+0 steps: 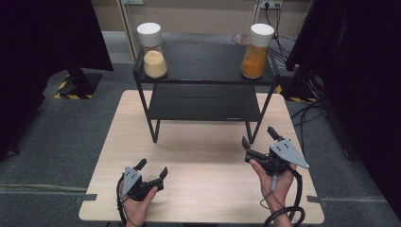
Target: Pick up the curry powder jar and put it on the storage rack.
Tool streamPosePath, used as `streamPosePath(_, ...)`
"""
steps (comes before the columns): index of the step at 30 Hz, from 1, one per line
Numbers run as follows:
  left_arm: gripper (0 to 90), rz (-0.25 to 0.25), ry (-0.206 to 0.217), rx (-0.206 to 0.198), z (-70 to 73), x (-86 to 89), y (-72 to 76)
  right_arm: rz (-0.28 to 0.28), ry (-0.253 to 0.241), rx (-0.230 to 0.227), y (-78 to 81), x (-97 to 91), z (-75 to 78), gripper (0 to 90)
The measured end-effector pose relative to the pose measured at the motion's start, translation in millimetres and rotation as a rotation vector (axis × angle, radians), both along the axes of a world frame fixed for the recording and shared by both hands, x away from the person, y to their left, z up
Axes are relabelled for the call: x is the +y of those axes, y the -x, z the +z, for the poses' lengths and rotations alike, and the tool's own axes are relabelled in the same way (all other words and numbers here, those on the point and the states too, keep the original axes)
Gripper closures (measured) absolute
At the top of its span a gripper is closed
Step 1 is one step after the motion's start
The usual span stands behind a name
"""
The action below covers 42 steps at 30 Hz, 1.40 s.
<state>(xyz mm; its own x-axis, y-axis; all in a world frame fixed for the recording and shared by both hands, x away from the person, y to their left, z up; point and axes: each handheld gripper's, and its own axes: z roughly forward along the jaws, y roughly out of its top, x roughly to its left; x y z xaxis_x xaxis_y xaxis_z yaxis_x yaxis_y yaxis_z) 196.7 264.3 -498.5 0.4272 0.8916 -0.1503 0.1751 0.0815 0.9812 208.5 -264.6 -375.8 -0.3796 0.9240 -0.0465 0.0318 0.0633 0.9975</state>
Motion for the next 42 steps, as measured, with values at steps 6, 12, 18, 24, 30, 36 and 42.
streamPosePath(6,6.6,0.001,0.000,-0.002,-0.2,-0.2,0.2,0.009,-0.005,0.015,1.4,-1.2,-8.2,8.7)
streamPosePath(12,6.6,0.000,0.003,-0.001,-0.3,0.2,0.1,0.017,-0.007,0.011,3.5,-0.7,-14.0,8.7)
streamPosePath(18,6.6,0.000,-0.001,-0.001,0.0,-0.3,0.1,0.023,0.003,0.011,6.4,-1.1,-18.1,8.8)
streamPosePath(24,6.6,0.000,0.000,0.000,0.0,-0.1,0.0,0.023,0.008,0.011,8.9,-2.6,-20.9,8.8)
streamPosePath(30,6.6,0.001,-0.003,-0.001,0.1,-0.6,0.1,0.025,0.007,0.017,10.7,-2.9,-24.9,8.7)
streamPosePath(36,6.6,0.001,-0.004,-0.001,0.1,-0.7,0.2,0.029,0.010,0.033,11.8,-2.1,-30.6,8.7)
streamPosePath(42,6.6,0.001,-0.008,-0.003,0.2,-1.0,0.4,0.033,0.009,0.047,14.9,-2.7,-36.7,8.7)
